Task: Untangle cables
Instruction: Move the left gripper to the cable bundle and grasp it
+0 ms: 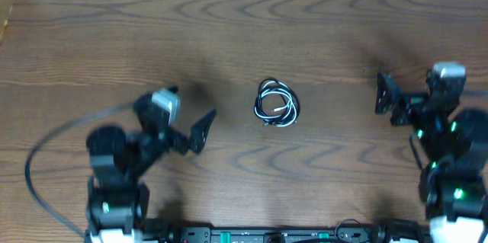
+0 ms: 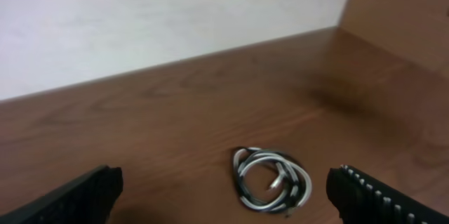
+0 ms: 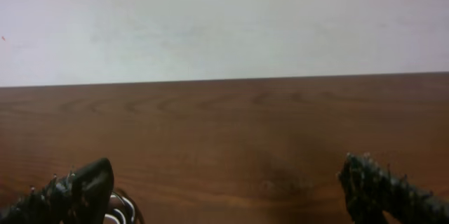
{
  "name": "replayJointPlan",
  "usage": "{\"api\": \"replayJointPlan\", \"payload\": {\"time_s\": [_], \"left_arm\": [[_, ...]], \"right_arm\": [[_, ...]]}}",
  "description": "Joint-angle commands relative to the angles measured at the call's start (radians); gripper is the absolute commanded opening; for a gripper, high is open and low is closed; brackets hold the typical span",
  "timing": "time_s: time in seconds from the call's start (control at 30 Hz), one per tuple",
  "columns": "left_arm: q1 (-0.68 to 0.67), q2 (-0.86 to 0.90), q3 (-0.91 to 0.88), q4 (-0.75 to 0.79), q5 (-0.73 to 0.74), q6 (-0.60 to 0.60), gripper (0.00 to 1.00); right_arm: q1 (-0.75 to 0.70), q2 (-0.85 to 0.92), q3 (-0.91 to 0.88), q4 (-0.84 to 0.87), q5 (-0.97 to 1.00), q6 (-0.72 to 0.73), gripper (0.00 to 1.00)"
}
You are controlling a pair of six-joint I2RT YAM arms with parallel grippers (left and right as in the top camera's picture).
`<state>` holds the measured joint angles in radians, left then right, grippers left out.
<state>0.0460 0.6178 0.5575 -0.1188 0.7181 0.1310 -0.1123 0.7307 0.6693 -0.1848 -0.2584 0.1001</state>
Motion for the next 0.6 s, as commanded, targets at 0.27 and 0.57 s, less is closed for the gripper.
{"api": "replayJointPlan", "payload": {"time_s": [0.27,0.57], "left_arm": [[-0.254,0.679,0.491,-0.171,-0.005,-0.002,0.98],[-0.284,0.927,0.494,-0.174,-0.003,-0.003,0.98]], "right_arm": [[-0.059,0.479,0.421,-0.270,-0.237,-0.053,0.99],[-0.054,0.622,0.428,-0.238,-0.367,0.016,0.99]]}}
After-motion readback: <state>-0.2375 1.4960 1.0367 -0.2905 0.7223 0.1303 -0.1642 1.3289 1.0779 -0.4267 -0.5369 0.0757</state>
